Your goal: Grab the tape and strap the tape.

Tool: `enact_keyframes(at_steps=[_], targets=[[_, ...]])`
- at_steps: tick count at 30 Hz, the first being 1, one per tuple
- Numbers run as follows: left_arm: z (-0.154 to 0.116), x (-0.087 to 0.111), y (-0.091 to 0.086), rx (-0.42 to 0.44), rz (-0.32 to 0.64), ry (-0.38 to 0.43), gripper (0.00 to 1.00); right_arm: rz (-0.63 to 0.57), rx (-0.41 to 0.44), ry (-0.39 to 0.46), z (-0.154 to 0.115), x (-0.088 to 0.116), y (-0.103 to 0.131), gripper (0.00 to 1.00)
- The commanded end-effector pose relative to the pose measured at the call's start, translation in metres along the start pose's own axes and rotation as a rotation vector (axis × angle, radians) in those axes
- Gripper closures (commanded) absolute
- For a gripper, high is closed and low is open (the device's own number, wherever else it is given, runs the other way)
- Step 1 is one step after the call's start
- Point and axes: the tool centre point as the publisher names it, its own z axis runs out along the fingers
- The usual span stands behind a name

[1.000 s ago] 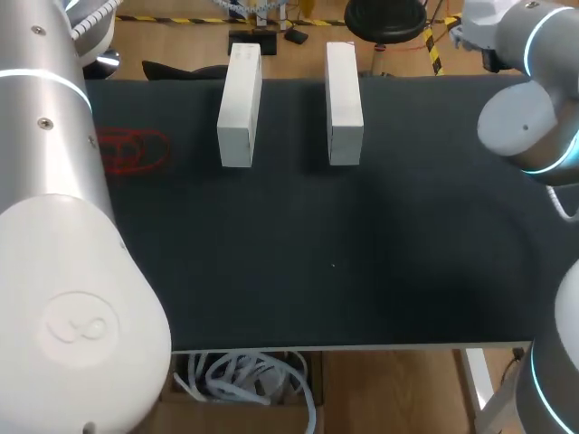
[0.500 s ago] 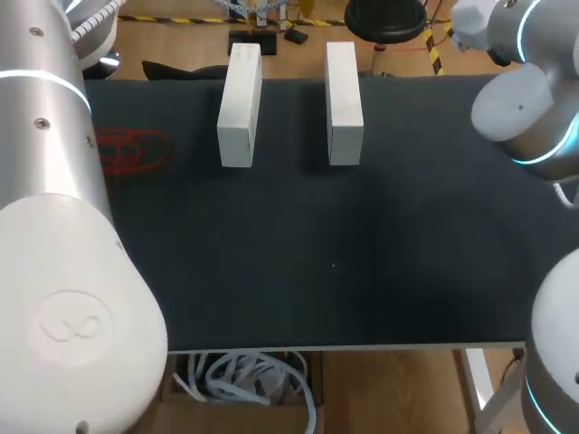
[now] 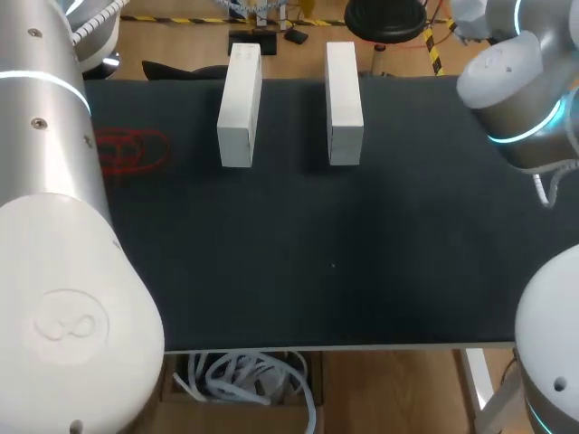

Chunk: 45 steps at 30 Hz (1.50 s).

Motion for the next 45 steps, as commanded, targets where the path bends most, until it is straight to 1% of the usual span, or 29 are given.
enact_keyframes(at_steps=[1, 2, 3, 5, 6, 9, 11, 14, 17, 18, 20, 22, 23, 26, 27, 29, 31, 35, 38, 45], targets=[[-0.002, -0.001, -0.001, -0.005, -0.001, 0.004, 1.00, -0.148, 0.277, -0.040, 0.001, -0.009, 0.007, 1.00], [-0.002, -0.001, -0.001, -0.005, -0.001, 0.004, 1.00, -0.215, 0.305, -0.063, 0.002, -0.012, 0.009, 1.00], [-0.002, -0.001, -0.001, -0.005, -0.001, 0.004, 1.00, -0.257, 0.302, -0.080, 0.003, -0.016, 0.013, 1.00], [-0.002, -0.001, -0.001, -0.005, -0.001, 0.004, 1.00, -0.404, 0.325, -0.111, 0.003, -0.020, 0.023, 1.00], [-0.002, -0.001, -0.001, -0.005, -0.001, 0.004, 1.00, -0.448, 0.316, -0.122, 0.005, -0.021, 0.027, 1.00], [-0.002, -0.001, -0.001, -0.005, -0.001, 0.004, 1.00, -0.495, 0.319, -0.140, 0.009, -0.021, 0.036, 1.00], [-0.002, -0.001, -0.001, -0.005, -0.001, 0.004, 1.00, -0.549, 0.323, -0.137, 0.011, -0.016, 0.041, 1.00], [-0.002, -0.001, -0.001, -0.005, -0.001, 0.004, 1.00, -0.595, 0.319, -0.135, 0.013, -0.009, 0.048, 1.00], [-0.002, -0.001, -0.001, -0.005, -0.001, 0.004, 1.00, -0.640, 0.301, -0.150, 0.014, -0.003, 0.056, 1.00], [-0.002, -0.001, -0.001, -0.005, -0.001, 0.004, 1.00, -0.642, 0.298, -0.158, 0.014, -0.001, 0.058, 1.00], [-0.002, -0.001, -0.001, -0.005, -0.001, 0.004, 1.00, -0.587, 0.251, -0.145, 0.016, 0.006, 0.063, 1.00], [-0.002, -0.001, -0.001, -0.005, -0.001, 0.004, 1.00, -0.582, 0.262, -0.155, 0.016, 0.010, 0.065, 1.00], [-0.002, -0.001, -0.001, -0.005, -0.001, 0.004, 1.00, -0.559, 0.264, -0.164, 0.016, 0.011, 0.065, 1.00], [-0.002, -0.001, -0.001, -0.005, -0.001, 0.004, 1.00, -0.554, 0.292, -0.234, 0.016, 0.015, 0.063, 1.00], [-0.002, -0.001, -0.001, -0.005, -0.001, 0.004, 1.00, -0.527, 0.308, -0.260, 0.015, 0.015, 0.061, 1.00], [-0.002, -0.001, -0.001, -0.005, -0.001, 0.004, 1.00, -0.477, 0.332, -0.279, 0.015, 0.017, 0.057, 1.00], [-0.002, -0.001, -0.001, -0.005, -0.001, 0.004, 1.00, -0.473, 0.370, -0.287, 0.014, 0.020, 0.054, 1.00], [-0.002, -0.001, -0.001, -0.005, -0.001, 0.004, 1.00, -0.423, 0.383, -0.332, 0.014, 0.024, 0.053, 1.00], [-0.002, -0.001, -0.001, -0.005, -0.001, 0.004, 1.00, -0.392, 0.391, -0.328, 0.019, 0.025, 0.052, 1.00], [-0.002, -0.001, -0.001, -0.005, -0.001, 0.004, 1.00, -0.419, 0.340, -0.326, 0.028, 0.033, 0.072, 1.00]])
